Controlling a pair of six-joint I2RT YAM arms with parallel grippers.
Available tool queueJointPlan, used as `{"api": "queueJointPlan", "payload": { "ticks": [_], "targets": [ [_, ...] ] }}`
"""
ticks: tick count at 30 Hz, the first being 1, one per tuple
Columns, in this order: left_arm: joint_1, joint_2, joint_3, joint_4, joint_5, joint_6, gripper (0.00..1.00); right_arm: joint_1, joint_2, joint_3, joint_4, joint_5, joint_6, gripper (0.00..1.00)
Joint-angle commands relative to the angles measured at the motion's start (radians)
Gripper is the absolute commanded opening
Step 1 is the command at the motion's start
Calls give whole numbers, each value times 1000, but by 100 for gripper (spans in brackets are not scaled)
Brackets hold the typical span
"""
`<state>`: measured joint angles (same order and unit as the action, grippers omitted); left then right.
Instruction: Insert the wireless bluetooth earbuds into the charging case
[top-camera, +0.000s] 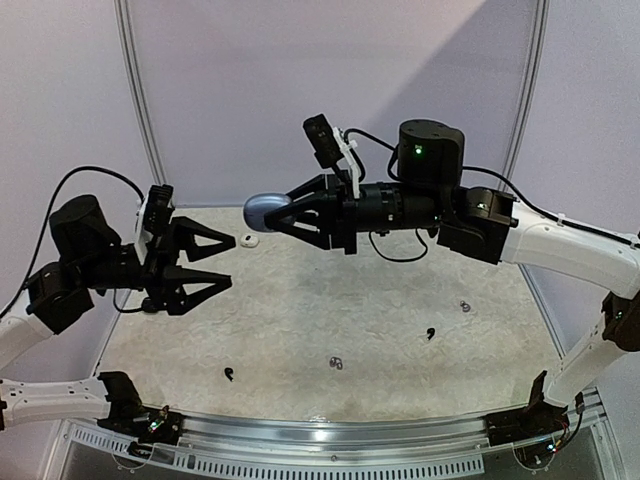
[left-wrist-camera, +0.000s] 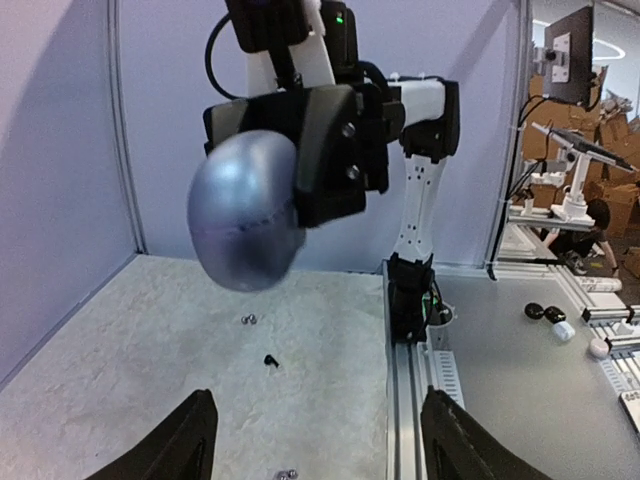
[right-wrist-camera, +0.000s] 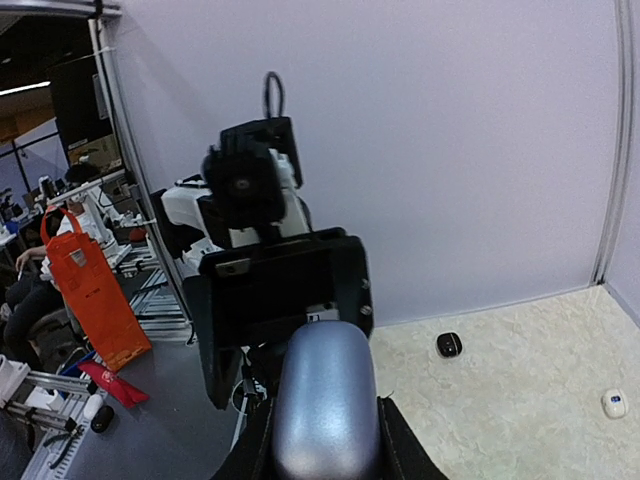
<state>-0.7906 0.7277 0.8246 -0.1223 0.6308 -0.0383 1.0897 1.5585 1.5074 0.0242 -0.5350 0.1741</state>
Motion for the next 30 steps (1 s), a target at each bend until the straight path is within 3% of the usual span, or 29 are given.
{"api": "queueJointPlan", "payload": {
  "ticks": [1,5,17,21,30],
  "targets": [
    [8,43,-53,323,92,-177,69,50,-19,-14,68,-6,-99,0],
    [-4,55,-64,360,95,-224,59,76,-16,-18,90,13,-118,0],
    [-38,55,-81,390,102,-230,44,102,26,6,103,46,-117,0],
    [-46,64,-78,388,98,-222,33,106,32,13,96,52,-123,0],
    [-60,79,-73,392,93,-211,27,106,42,16,82,67,-134,0]
  ]
}}
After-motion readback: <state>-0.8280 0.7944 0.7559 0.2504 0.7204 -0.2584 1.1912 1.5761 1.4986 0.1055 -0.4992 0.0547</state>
